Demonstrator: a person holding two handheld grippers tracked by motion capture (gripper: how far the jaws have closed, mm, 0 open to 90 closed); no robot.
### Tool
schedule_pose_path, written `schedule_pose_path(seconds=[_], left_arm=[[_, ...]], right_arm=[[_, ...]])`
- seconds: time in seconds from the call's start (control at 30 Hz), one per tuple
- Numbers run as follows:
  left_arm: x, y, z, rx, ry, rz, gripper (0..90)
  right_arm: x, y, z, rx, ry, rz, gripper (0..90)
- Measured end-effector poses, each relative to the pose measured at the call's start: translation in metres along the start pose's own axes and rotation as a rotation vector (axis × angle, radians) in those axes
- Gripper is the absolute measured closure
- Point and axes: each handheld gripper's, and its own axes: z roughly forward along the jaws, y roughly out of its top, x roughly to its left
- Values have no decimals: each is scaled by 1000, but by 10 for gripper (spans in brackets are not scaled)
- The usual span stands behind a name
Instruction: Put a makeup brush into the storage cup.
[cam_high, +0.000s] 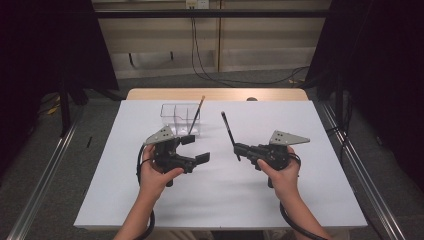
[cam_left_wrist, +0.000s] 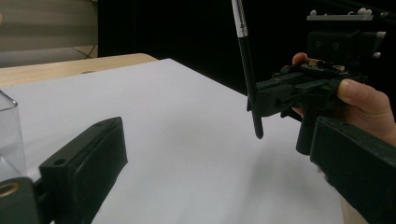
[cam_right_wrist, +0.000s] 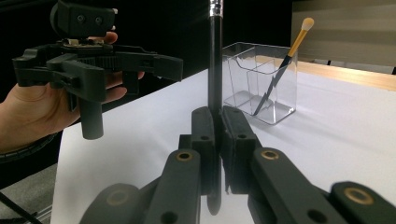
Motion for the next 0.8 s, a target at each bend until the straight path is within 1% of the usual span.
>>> schedule_pose_path(seconds=[0.07,0.1,0.2,0.27,0.3,0.33,0.37,0.4,0.47,0.5,0.53,0.57,0.6,0.63,0.7,0.8], left_arm=[[0,1,2,1,7,8,91],[0,2,3,-6,1,6,123],[1,4,5,-20,1,-1,165],[1,5,6,-22,12,5,203],[2,6,7,-26,-1,-1,227],[2,6,7,-31,-1,-4,257],[2,6,8,-30,1,-2,273],[3,6,10,-28,-7,-9,292],[3,6,12,-26,-3,-11,317],[3,7,13,-17,-7,-11,338],[3,7,13,-16,-1,-4,341],[3,6,14,-28,-5,8,352],[2,6,15,-35,-16,9,370],[1,6,16,-38,-7,20,372],[0,7,17,-46,-3,21,384],[0,8,19,-41,-25,16,406]], right_arm=[[1,1,1,1,5,-5,848],[2,1,2,0,5,-6,848],[3,2,4,2,12,-9,848],[4,2,5,2,12,-11,848],[4,2,5,3,14,-11,848],[4,2,5,5,15,-11,848],[5,2,6,4,15,-11,848],[5,2,6,5,16,-11,848],[5,2,6,7,16,-13,848],[5,2,7,6,17,-13,848],[5,2,7,7,18,-13,848],[5,2,7,8,18,-14,848],[5,2,7,8,18,-15,848],[5,2,7,8,19,-15,848],[6,2,8,8,19,-16,848],[6,1,8,12,20,-16,848]])
